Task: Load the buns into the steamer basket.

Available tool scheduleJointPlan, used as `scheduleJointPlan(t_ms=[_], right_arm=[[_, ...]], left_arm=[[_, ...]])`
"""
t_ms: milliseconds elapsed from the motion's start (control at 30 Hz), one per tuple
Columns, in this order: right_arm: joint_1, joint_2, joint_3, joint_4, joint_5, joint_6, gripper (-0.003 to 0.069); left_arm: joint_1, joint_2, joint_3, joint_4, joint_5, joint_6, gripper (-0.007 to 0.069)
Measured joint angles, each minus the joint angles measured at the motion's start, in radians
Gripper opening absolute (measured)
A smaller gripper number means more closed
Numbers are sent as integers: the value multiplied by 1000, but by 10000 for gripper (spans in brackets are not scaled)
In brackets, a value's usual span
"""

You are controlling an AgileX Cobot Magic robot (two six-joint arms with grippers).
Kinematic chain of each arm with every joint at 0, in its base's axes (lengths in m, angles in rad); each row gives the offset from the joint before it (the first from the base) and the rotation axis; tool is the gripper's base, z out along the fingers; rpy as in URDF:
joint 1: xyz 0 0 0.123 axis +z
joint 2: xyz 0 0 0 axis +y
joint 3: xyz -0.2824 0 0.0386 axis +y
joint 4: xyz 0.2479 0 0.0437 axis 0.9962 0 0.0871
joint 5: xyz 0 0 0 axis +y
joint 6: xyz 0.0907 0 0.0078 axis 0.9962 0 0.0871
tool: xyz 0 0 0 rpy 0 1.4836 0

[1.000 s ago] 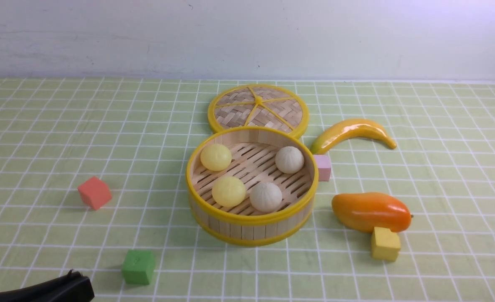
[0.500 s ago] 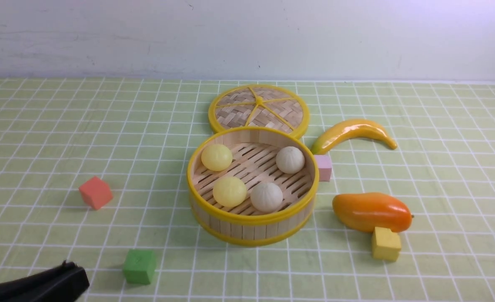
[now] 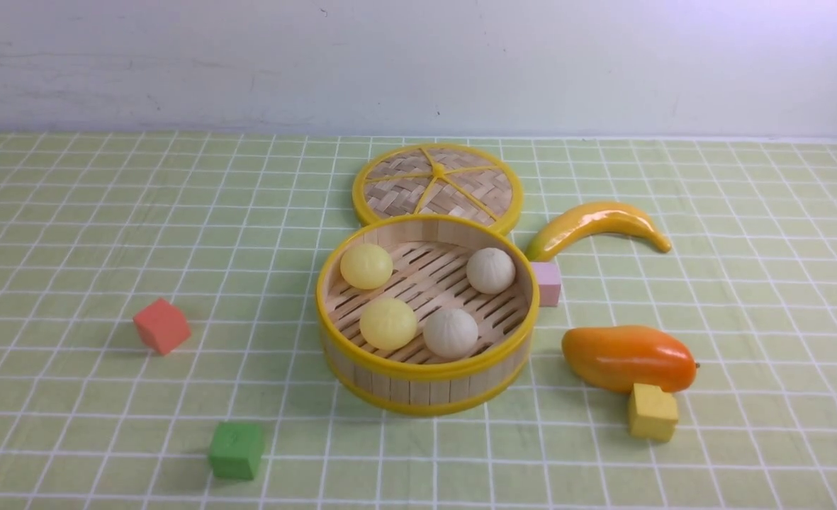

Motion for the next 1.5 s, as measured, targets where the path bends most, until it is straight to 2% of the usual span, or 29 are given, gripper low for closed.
scheduleJointPlan(t_ms=[133, 1500], right_arm=[[0, 0, 0, 0, 0, 0, 38], [0, 0, 0, 1, 0, 0, 60]], left_arm=[[3, 0, 1, -14, 37, -16, -13], [3, 0, 1, -23, 36, -28, -13]])
